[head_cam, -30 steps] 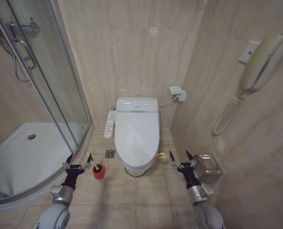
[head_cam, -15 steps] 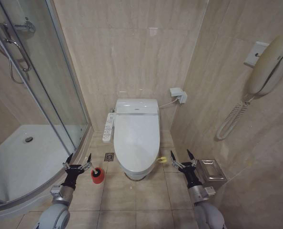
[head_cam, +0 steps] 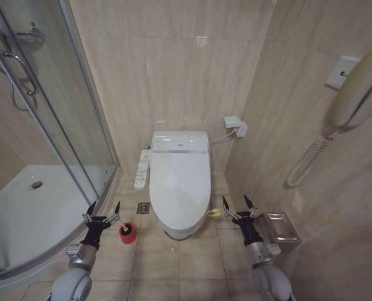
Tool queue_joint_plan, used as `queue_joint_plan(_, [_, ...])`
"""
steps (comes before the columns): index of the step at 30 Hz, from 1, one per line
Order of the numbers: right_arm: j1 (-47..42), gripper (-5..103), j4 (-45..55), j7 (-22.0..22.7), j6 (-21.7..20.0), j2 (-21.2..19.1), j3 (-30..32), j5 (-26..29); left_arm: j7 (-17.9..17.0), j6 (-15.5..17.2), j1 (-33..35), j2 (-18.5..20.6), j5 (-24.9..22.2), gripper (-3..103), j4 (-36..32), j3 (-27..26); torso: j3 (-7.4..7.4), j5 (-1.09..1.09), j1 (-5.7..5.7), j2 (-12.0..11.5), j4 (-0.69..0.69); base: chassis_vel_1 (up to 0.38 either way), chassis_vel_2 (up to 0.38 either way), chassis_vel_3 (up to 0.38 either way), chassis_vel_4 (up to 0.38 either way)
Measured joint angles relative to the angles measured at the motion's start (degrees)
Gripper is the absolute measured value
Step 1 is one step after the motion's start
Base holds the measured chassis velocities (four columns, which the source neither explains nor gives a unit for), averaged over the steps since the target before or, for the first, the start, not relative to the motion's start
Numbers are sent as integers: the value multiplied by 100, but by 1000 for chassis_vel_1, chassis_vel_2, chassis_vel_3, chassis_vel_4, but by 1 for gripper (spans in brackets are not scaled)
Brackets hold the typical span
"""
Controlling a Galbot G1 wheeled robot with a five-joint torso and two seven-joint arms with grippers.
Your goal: Open the toilet lid, clean the toilet bowl with a toilet brush, close the toilet lid, and flush.
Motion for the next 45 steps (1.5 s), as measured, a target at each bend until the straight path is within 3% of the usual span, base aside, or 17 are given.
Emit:
queue_joint_plan(11, [79, 100, -79, 264, 78, -24, 25, -122, 0, 0, 0, 0, 0, 100, 0, 0, 0, 0, 0, -1, 0, -53, 73, 62, -52])
queue_joint_plan(22, [39, 100, -214, 608, -12, -53, -59, -821, 0, 0, 0, 0, 0, 100, 0, 0, 0, 0, 0, 0, 1, 3, -4, -5, 5])
queue_joint_plan(45, [235, 100, -1264, 661, 345, 34, -296, -1345, 0, 0, 0, 0, 0, 100, 0, 0, 0, 0, 0, 0, 1, 0, 0, 0, 0])
